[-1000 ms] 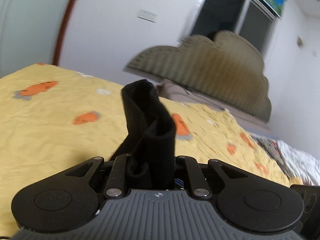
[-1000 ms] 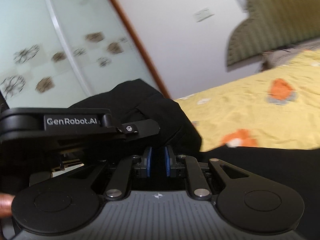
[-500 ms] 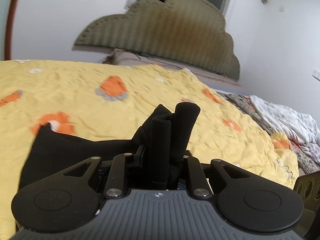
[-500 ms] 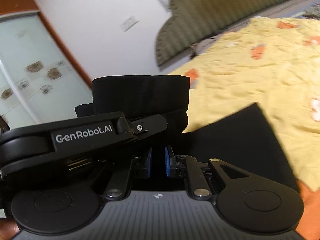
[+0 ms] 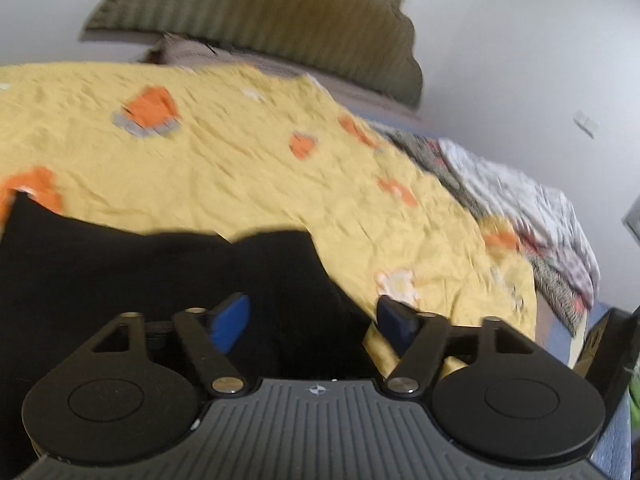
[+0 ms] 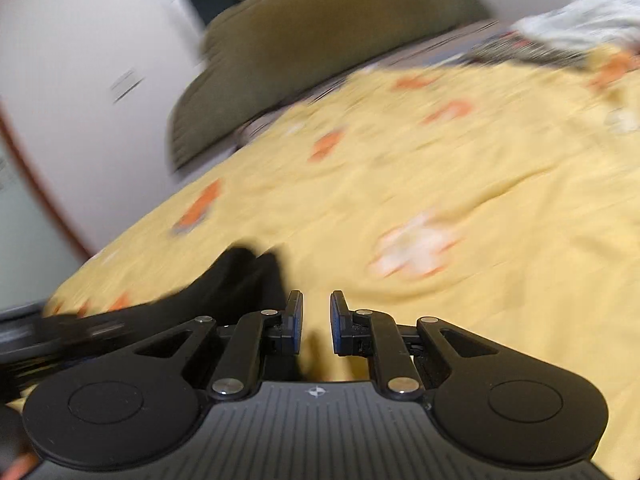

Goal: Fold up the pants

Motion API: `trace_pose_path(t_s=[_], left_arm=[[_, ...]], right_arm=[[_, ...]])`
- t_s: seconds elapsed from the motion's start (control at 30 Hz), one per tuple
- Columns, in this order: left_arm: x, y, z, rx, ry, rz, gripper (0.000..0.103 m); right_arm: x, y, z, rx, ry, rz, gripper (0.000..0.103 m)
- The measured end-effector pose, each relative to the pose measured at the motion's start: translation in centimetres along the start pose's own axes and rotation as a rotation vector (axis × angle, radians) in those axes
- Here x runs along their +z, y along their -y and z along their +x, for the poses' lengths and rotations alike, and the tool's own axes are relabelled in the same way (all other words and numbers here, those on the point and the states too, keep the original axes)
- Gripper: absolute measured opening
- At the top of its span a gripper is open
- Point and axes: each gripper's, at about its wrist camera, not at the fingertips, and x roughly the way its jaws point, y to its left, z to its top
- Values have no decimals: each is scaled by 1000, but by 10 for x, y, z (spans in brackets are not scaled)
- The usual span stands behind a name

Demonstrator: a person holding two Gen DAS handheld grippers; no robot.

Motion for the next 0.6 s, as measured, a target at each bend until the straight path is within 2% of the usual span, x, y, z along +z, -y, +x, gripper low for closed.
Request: trace_pose_path(t_s=[0.07,0.1,0.13,0.2,0.23,0.27,0.33,0.4,0.43,0.47,0.5,0.53,0.6], left_arm=[[9,-14,-17,48,60,-23,82],[14,-21,-22,102,78,-27,87],[22,-27,-26,179,89,-18,87],[30,-40,-26,332,106,13,87],[34,-48,-22,415,89,43,87],[36,-54,-16,463,66,67,87],[37,-69,-6,523,27,96,87],[37,-78,2,542,11,100,87],[36,-80,6,546,7,105,87],[35,-81,13,557,-2,117,87],[34,-82,19,575,-9,129,87],[33,-83,25,592,-15,145,87],[35,-86,38,632,-30,182,87]], right_arm=[[7,3,-2,51,13,24,14],[10,1,0,93,6,31,15],[13,-3,5,136,-7,30,22],[18,-17,20,202,-47,-7,52],[18,-26,27,219,-59,-45,76],[18,-35,33,223,-51,-83,77],[23,-48,50,212,-70,-136,77],[28,-56,65,250,-93,-153,76],[29,-59,72,257,-112,-157,68],[30,-59,82,255,-140,-160,50],[31,-59,93,255,-174,-156,40],[30,-56,101,248,-201,-149,21],[28,-55,105,238,-209,-185,15]])
